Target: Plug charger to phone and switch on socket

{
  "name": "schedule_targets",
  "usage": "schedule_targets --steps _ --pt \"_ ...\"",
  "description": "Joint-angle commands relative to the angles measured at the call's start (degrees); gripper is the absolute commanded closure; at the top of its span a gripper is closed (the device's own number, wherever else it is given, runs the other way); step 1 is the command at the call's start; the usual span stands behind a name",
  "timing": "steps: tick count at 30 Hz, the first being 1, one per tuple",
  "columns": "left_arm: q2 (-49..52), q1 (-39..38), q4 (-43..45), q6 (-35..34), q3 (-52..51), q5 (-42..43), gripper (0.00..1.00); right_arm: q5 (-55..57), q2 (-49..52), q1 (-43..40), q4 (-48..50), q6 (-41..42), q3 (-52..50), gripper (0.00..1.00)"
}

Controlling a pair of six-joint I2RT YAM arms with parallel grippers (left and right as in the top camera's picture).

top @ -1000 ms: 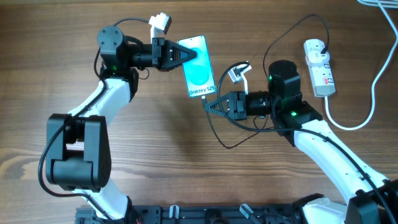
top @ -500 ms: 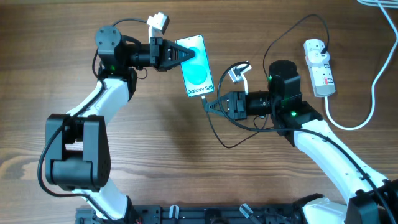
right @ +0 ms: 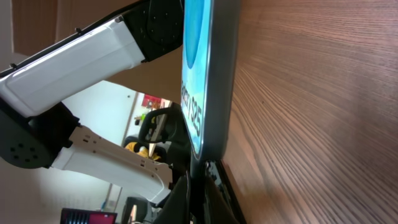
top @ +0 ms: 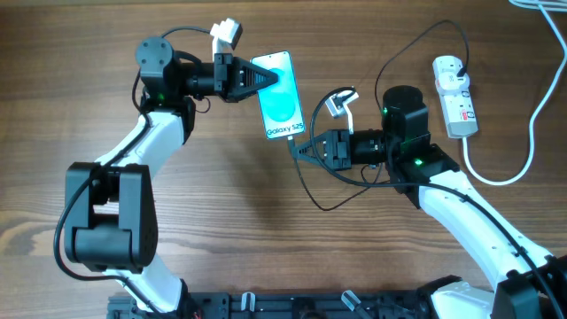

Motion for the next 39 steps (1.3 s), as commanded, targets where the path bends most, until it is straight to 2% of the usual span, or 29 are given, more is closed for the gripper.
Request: schedule_targets --steps 1,17,39 --pt "-0.79 -1.09 0.44 -0.55 0.55 -0.48 0.96 0.52 0.09 0.33 0.46 0.79 -0.37 0.96" --pt "-0.79 -0.90 0.44 0.13 0.55 2.78 0.96 0.52 0.09 -0.07 2.03 1.20 -0.37 0.96" --pt "-0.79 -0.72 0.46 0.13 0.55 2.75 0.96 0.98 0.09 -2.27 2.10 1.57 -0.37 0.96"
